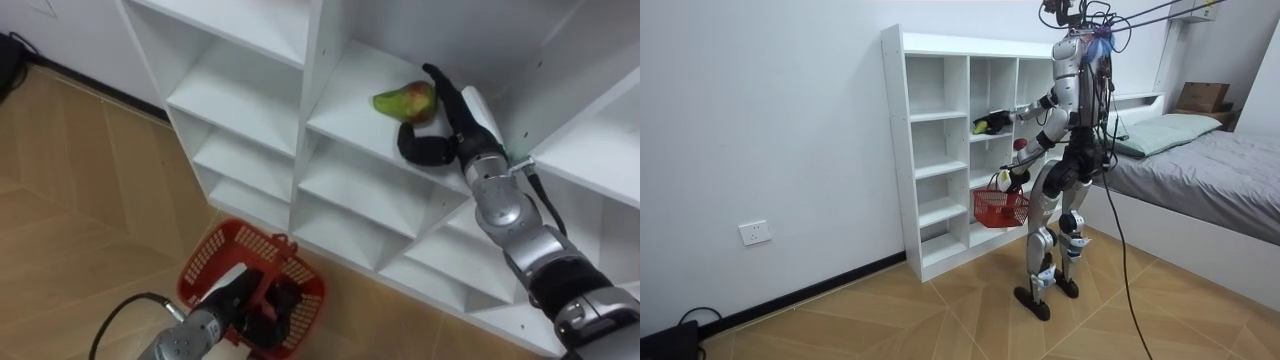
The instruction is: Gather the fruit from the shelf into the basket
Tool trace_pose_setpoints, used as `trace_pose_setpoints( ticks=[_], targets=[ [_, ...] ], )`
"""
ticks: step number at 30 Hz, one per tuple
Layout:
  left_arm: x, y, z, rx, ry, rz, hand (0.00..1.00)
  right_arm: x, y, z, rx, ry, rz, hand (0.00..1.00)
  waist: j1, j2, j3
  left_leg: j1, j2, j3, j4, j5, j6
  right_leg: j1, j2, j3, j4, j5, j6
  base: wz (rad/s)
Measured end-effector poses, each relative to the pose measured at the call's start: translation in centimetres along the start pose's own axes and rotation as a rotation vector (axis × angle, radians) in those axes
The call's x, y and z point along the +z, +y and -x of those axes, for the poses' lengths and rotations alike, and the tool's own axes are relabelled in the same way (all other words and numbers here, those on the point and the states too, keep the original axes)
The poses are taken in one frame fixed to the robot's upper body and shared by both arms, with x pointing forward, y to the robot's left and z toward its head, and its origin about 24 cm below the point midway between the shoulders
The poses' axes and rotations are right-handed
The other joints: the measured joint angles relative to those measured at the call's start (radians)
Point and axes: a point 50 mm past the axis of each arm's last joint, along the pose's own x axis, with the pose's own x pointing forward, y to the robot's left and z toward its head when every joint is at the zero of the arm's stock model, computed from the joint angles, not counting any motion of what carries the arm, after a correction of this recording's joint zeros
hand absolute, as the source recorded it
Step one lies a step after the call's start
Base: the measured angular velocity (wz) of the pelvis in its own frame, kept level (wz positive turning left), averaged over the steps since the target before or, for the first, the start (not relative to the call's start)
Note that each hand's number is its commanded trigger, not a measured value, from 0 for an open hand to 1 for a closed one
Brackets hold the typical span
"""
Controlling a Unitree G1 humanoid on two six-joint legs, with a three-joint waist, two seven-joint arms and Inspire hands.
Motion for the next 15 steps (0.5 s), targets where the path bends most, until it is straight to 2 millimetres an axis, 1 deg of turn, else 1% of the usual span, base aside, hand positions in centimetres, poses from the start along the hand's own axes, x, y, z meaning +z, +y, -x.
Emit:
trace_pose_setpoints(
  ticks=[4,5,6,7,8,9,15],
  targets=[
    [-0.12,-0.19,-0.17,-0.01,0.008,-0.006,1.0,0.03,-0.09,-0.03,0.0,-0.003,0.011,0.0,0.0,0.001,-0.0003,-0.002,0.001,0.0,0.0,0.0,-0.001,-0.002,0.0,0.0,0.0,0.0,-0.001,0.0],
    [-0.15,-0.24,-0.18,-0.011,0.01,-0.007,1.0,0.03,-0.08,-0.03,0.001,-0.003,0.011,0.05,0.0,0.001,-0.0004,-0.002,0.001,0.0,0.001,0.0,-0.001,-0.002,0.0,0.0,0.0,0.0,-0.001,0.0],
    [-0.21,-0.32,-0.18,-0.013,0.012,-0.003,1.0,0.03,-0.08,-0.03,0.001,-0.003,0.011,0.31,0.0,0.001,-0.0004,-0.002,0.001,0.0,0.001,0.0,-0.001,-0.002,0.0,0.0,0.0,0.0,-0.001,0.0],
    [-0.25,-0.39,-0.19,-0.015,0.014,-0.002,1.0,0.03,-0.08,-0.03,0.001,-0.003,0.011,0.64,0.0,0.001,-0.0003,-0.002,0.001,0.0,0.002,0.0,-0.001,-0.002,0.0,-0.001,0.0,0.0,-0.001,0.0],
    [-0.26,-0.4,-0.2,-0.016,0.014,-0.001,1.0,0.03,-0.08,-0.03,0.001,-0.003,0.01,0.93,0.0,0.001,-0.0002,-0.002,0.001,0.0,0.002,0.0,-0.001,-0.002,0.0,-0.001,0.0,0.0,-0.001,0.0],
    [-0.3,-0.42,-0.2,-0.016,0.016,0.0,1.0,0.02,-0.08,-0.03,0.001,-0.003,0.011,1.0,0.0,0.001,-0.0003,-0.003,0.001,0.0,0.002,0.0,-0.001,-0.002,0.0,-0.001,0.0,0.0,-0.001,0.0],
    [-0.3,-0.65,-0.31,-0.011,0.019,0.005,1.0,0.23,-0.35,-0.15,-0.039,-0.014,0.037,1.0,0.0,0.008,0.0004,-0.006,0.0,-0.001,0.002,0.0,-0.001,-0.002,-0.002,-0.003,0.003,-0.001,-0.001,0.0]
  ],
)
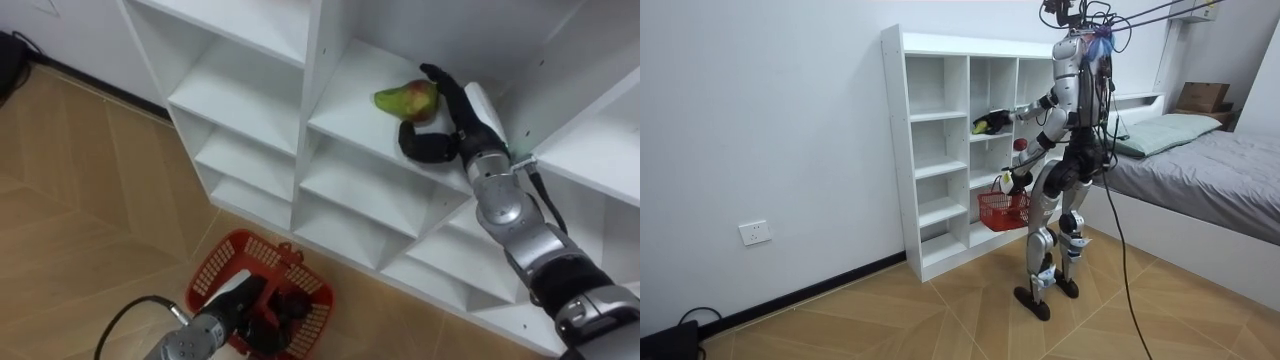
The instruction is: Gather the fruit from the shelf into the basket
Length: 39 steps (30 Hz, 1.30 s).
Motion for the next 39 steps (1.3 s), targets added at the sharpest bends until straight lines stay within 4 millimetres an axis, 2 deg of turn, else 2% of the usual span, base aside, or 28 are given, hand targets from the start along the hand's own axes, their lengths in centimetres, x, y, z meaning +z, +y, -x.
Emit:
trace_pose_setpoints(
  ticks=[7,24,30,33,39],
  targets=[
    [0.1,-0.4,-0.2,-0.013,-0.001,-0.011,1.0,0.5,-0.2,-0.2,-0.037,-0.026,-0.002,1.0,0.0,0.005,-0.001,0.001,-0.001,-0.001,-0.002,0.0,0.0,-0.002,-0.003,0.0,0.007,-0.005,-0.001,0.0],
    [0.5,-0.5,-0.3,-0.018,-0.031,-0.016,1.0,0.7,0.4,-0.1,0.006,-0.035,-0.014,1.0,0.001,0.004,-0.0019,0.004,-0.001,0.0,0.001,0.0,0.0,-0.001,-0.004,-0.002,0.011,-0.005,-0.001,0.0],
    [0.6,-0.5,-0.3,-0.014,-0.05,-0.019,1.0,0.5,0.5,0.0,0.01,-0.022,-0.04,1.0,-0.001,0.003,-0.0025,0.017,-0.01,0.0,-0.005,0.003,0.004,0.003,-0.015,-0.002,0.019,-0.01,0.003,0.0],
    [0.7,-0.6,-0.3,-0.012,-0.053,-0.017,1.0,0.4,0.7,0.0,0.024,-0.009,-0.056,1.0,0.002,-0.001,-0.0048,0.033,-0.013,0.013,-0.018,0.006,0.009,0.005,-0.02,0.015,0.025,-0.013,0.008,-0.08],
    [0.7,-0.4,-0.3,0.009,-0.052,-0.01,1.0,-0.2,1.5,0.9,0.034,0.022,-0.15,1.0,-0.021,0.004,-0.0067,0.057,-0.014,0.014,-0.02,0.003,0.013,0.035,-0.019,0.014,0.023,-0.017,0.013,0.03]
  ],
)
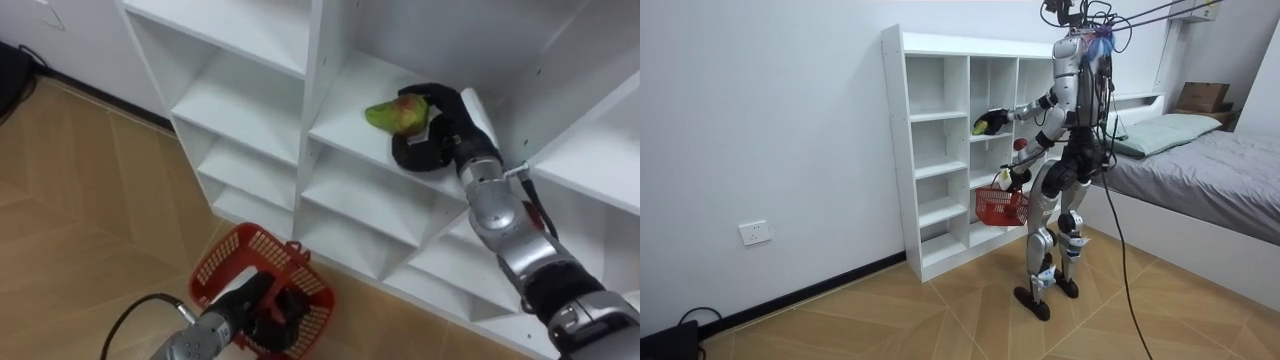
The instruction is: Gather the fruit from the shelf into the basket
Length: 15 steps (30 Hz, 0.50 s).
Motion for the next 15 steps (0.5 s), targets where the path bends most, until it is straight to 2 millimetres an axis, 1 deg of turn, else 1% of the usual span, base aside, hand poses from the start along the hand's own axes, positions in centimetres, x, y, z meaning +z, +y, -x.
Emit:
trace_pose_setpoints(
  ticks=[3,5,7,8,9,10,11,13,14,15],
  targets=[
    [-0.2,-0.1,0.0,-0.001,0.008,0.003,1.0,-0.2,0.3,0.4,0.013,-0.004,-0.009,1.0,-0.01,0.005,-0.0015,0.004,0.0,0.004,0.0,-0.001,0.002,0.003,0.0,0.003,0.001,0.0,0.001,-0.01],
    [-0.2,-0.2,0.0,0.001,0.009,0.004,1.0,-0.3,0.5,0.5,0.015,-0.006,-0.026,1.0,-0.027,0.013,-0.0037,0.008,-0.001,0.0,0.0,-0.002,0.002,0.01,0.0,0.0,-0.002,-0.001,0.001,0.07],
    [-0.4,-0.5,0.1,0.002,0.013,0.013,1.0,-0.5,1.0,0.9,0.027,-0.003,-0.045,1.0,-0.041,0.035,-0.0117,0.019,-0.001,-0.002,-0.001,-0.002,0.004,0.028,0.0,-0.005,-0.016,0.001,0.005,0.08],
    [-0.4,-0.6,0.1,0.001,0.014,0.017,1.0,-0.6,1.1,1.0,0.036,-0.002,-0.049,1.0,-0.046,0.041,-0.0129,0.025,-0.001,-0.002,-0.003,-0.003,0.005,0.034,0.0,-0.006,-0.018,0.0,0.006,0.04],
    [-0.5,-0.7,0.2,0.001,0.017,0.02,1.0,-0.8,1.5,1.5,0.056,-0.005,-0.057,1.0,-0.054,0.053,-0.0187,0.035,-0.001,0.0,-0.008,-0.004,0.006,0.039,-0.001,-0.002,-0.02,-0.002,0.009,0.0],
    [-0.5,-0.8,0.1,0.002,0.016,0.023,1.0,-1.0,1.9,2.0,0.075,-0.013,-0.07,1.0,-0.057,0.065,-0.0196,0.046,-0.001,0.006,-0.01,-0.005,0.007,0.049,-0.002,0.001,-0.022,-0.002,0.01,-0.08],
    [-0.4,-0.8,0.1,0.004,0.014,0.025,1.0,-1.0,2.1,2.2,0.084,-0.016,-0.077,1.0,-0.057,0.07,-0.0205,0.052,-0.001,0.01,-0.013,-0.005,0.008,0.053,-0.002,0.002,-0.022,-0.002,0.01,-0.17],
    [-0.3,-0.9,0.1,0.013,-0.001,0.03,1.0,-1.4,2.8,3.0,0.118,-0.022,-0.099,1.0,-0.061,0.082,-0.0251,0.076,0.0,0.026,-0.025,-0.005,0.008,0.063,-0.002,0.014,-0.021,-0.003,0.011,-0.19],
    [-0.2,-1.0,0.1,0.017,-0.007,0.038,1.0,-1.4,2.9,3.1,0.123,-0.021,-0.104,1.0,-0.067,0.085,-0.0265,0.079,0.0,0.026,-0.025,-0.005,0.008,0.066,-0.002,0.013,-0.022,-0.003,0.011,-0.06],
    [-0.1,-0.9,0.1,0.025,-0.019,0.069,1.0,-1.4,3.2,3.3,0.134,-0.023,-0.114,1.0,-0.082,0.087,-0.0273,0.084,0.0,0.026,-0.026,-0.005,0.008,0.07,-0.003,0.013,-0.02,-0.005,0.012,0.0]
  ],
)
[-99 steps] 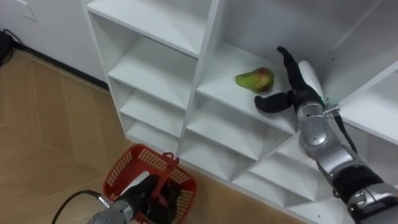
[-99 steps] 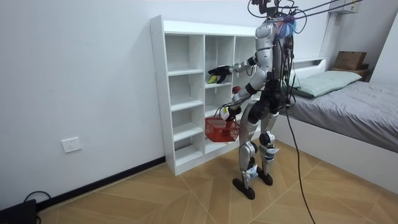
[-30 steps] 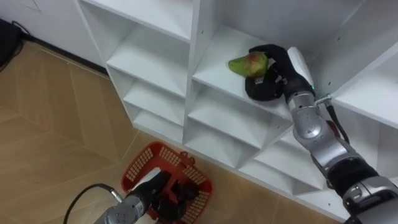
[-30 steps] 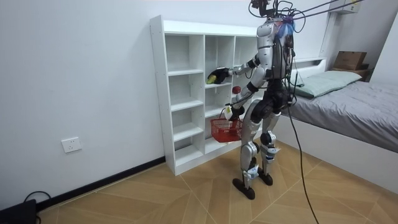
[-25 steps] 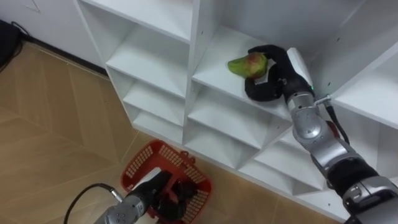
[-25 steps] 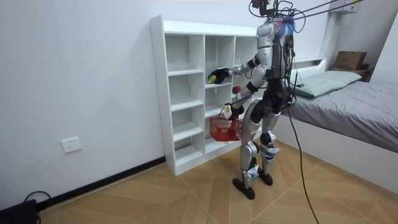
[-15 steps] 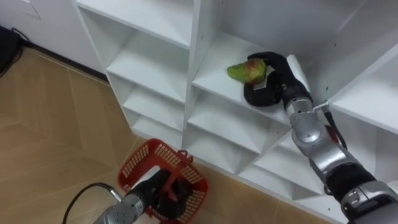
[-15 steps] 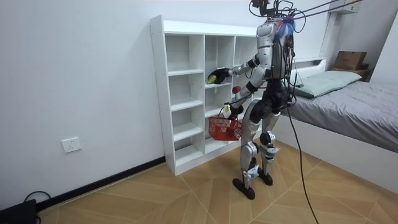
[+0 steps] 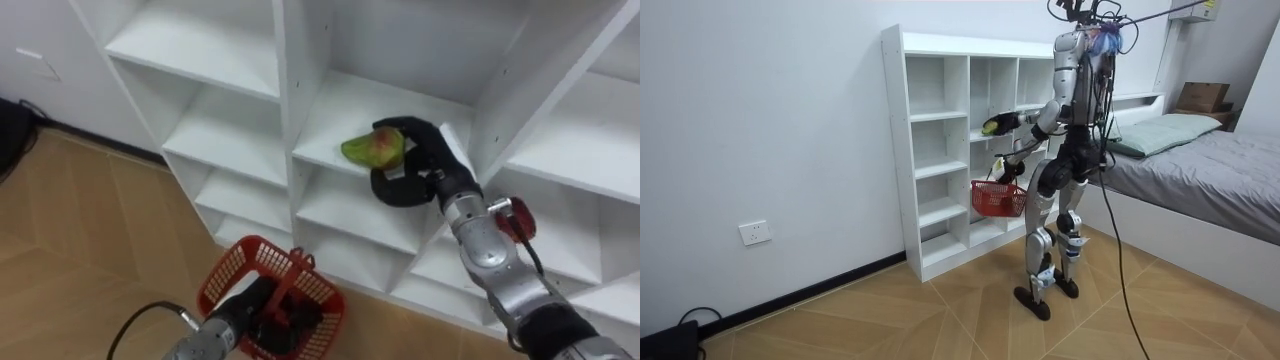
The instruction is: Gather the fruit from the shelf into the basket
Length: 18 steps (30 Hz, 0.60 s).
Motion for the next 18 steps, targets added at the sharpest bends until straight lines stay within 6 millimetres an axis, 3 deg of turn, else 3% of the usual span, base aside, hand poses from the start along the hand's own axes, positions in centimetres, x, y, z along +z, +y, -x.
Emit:
trace_pose_setpoints(
  ticks=[7,11,18],
  targets=[
    [-0.3,-1.0,0.3,0.018,-0.022,0.122,1.0,-0.7,2.0,2.7,0.1,-0.014,-0.059,1.0,-0.064,0.007,0.0,0.02,0.002,0.038,0.002,-0.005,0.008,-0.002,-0.005,0.034,0.021,-0.006,0.005,-0.11],
    [-0.9,-1.0,0.6,0.041,-0.003,0.148,1.0,-1.6,2.1,4.1,0.089,0.026,-0.078,1.0,-0.095,0.016,-0.0012,0.028,0.002,0.058,0.001,-0.009,0.013,-0.005,-0.002,0.057,0.02,-0.001,0.008,-0.18],
    [-0.6,-1.0,0.5,0.086,-0.02,0.181,1.0,-0.5,1.6,4.5,0.07,-0.031,-0.116,1.0,-0.142,0.041,-0.0144,0.051,0.011,0.111,-0.014,-0.012,0.015,-0.012,0.012,0.111,0.021,0.008,0.008,-0.23]
  ],
)
